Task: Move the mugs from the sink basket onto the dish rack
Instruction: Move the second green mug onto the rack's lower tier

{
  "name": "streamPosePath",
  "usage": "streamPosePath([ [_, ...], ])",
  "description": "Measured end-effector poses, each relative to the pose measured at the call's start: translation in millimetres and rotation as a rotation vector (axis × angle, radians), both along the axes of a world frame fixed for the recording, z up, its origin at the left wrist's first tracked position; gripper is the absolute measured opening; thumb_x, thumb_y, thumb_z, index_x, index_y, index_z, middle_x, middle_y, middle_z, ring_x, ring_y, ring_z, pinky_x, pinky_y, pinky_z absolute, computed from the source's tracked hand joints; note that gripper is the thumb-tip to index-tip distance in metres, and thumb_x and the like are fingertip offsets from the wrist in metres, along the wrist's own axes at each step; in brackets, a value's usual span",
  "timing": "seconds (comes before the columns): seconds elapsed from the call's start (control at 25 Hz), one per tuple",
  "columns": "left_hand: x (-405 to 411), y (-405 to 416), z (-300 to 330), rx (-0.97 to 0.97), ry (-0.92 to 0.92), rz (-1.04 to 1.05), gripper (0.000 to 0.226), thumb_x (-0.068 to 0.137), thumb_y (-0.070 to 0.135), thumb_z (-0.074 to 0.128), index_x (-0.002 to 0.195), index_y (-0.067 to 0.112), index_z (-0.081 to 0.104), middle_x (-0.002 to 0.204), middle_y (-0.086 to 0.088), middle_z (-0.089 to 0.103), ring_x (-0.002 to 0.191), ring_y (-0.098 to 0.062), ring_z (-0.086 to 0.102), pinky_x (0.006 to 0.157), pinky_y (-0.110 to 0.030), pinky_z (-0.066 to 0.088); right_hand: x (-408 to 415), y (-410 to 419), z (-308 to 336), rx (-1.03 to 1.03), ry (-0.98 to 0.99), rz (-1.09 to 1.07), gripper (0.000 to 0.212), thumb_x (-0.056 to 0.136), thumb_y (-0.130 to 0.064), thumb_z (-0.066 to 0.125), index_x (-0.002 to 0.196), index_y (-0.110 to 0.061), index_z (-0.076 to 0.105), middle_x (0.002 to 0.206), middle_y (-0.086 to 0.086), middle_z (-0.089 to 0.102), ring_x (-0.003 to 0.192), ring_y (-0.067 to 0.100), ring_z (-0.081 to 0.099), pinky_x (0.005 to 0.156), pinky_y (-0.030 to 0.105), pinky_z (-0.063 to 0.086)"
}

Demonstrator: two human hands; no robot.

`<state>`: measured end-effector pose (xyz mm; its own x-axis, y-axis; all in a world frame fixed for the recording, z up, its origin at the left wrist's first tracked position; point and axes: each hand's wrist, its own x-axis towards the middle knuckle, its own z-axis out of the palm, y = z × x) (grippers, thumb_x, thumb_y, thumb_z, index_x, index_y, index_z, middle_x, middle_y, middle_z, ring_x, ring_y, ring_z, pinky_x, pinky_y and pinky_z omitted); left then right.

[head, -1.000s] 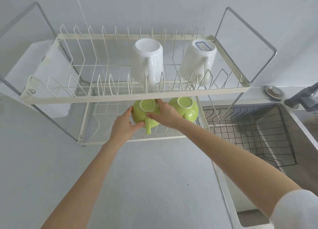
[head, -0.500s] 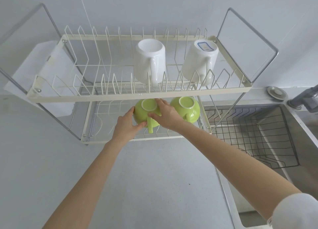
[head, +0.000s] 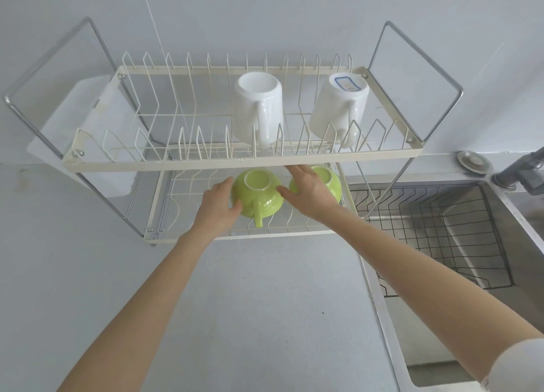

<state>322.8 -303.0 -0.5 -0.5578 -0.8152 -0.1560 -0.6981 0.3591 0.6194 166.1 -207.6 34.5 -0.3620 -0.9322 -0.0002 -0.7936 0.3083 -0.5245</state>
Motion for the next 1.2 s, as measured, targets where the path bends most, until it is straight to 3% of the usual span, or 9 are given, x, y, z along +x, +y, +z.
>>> streamPosePath([
  [0.16,-16,9,7,-0.067,0.092,0.001,0.068,0.083,0.025,0.061,0.141,0.013,0.027,0.147,-0.015,0.031,0.133,-0.036,0.031,0.11,-0.045,0.03,-25,17,-13,0.051,0.057,-0.081,0.067,0.083,-0.026,0.062,0.14,-0.01,0.031,0.145,0.016,0.035,0.139,0.03,0.024,0.114,0.042,0.025],
  [0.32,-31,15,1,-0.06,0.032,-0.05,0.08,0.08,0.033,0.065,0.144,0.019,0.019,0.156,-0.009,0.014,0.142,-0.031,0.014,0.112,-0.046,0.023,-36,25,-23,0.102,0.01,-0.163,0.074,0.083,-0.03,0.062,0.144,-0.016,0.022,0.157,0.009,0.011,0.146,0.028,0.001,0.119,0.042,0.009],
  [0.6,-32,21,-7,-0.164,0.015,-0.048,0.069,0.081,0.034,0.062,0.14,0.017,0.029,0.155,-0.003,0.019,0.14,-0.031,0.017,0.111,-0.038,0.022,-39,34,-28,0.044,-0.033,-0.151,0.075,0.081,-0.031,0.066,0.143,-0.019,0.026,0.155,0.001,0.02,0.143,0.023,0.013,0.115,0.038,0.021],
  [0.92,-26,36,0,-0.144,-0.001,-0.041,0.068,0.082,0.035,0.061,0.141,0.022,0.028,0.156,0.003,0.017,0.138,-0.032,0.016,0.106,-0.042,0.031,-36,46,-27,0.054,-0.015,-0.156,0.075,0.08,-0.034,0.066,0.143,-0.023,0.026,0.154,-0.003,0.021,0.142,0.022,0.015,0.111,0.041,0.029],
  [1.2,-26,38,0,-0.14,-0.012,-0.039,0.068,0.083,0.034,0.06,0.141,0.022,0.026,0.156,0.002,0.016,0.138,-0.032,0.015,0.106,-0.043,0.032,-36,46,-28,0.056,-0.026,-0.154,0.075,0.081,-0.033,0.065,0.143,-0.023,0.024,0.155,-0.003,0.019,0.143,0.022,0.014,0.113,0.041,0.027],
])
